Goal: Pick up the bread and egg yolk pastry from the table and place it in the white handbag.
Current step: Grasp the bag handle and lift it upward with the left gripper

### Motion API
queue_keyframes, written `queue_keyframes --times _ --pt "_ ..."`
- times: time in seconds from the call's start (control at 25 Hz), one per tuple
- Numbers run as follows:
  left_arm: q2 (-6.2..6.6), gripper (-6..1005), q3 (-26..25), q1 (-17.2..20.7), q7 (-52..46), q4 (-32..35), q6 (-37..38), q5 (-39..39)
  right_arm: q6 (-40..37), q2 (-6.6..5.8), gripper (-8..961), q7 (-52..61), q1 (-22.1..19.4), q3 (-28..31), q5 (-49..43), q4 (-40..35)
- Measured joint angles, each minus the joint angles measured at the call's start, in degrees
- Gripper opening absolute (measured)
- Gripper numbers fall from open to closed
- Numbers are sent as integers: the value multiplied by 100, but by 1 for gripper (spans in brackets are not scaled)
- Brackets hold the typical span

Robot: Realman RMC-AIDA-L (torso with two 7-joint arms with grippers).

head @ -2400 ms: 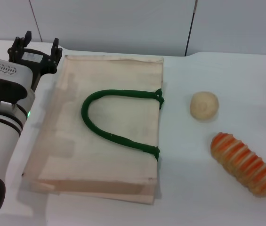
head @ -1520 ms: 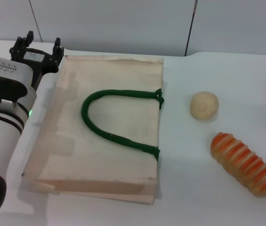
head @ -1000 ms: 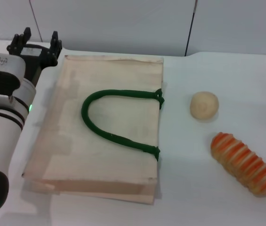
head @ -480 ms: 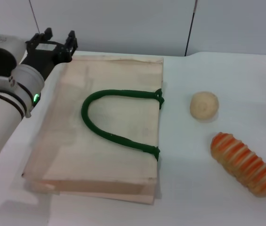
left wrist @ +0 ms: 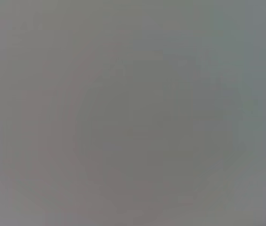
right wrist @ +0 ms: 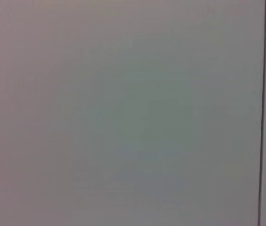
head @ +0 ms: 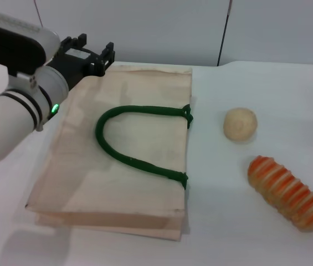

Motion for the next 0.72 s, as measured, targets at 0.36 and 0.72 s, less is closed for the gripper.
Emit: queue_keyframes --times 0.36,0.72 --pt "-210 619 -1177 478 715 849 -1530 7 424 8 757 0 77 -11 -14 -131" --pt "-487 614 -2461 492 934 1344 -3645 262 553 26 757 0 164 -12 -24 -124"
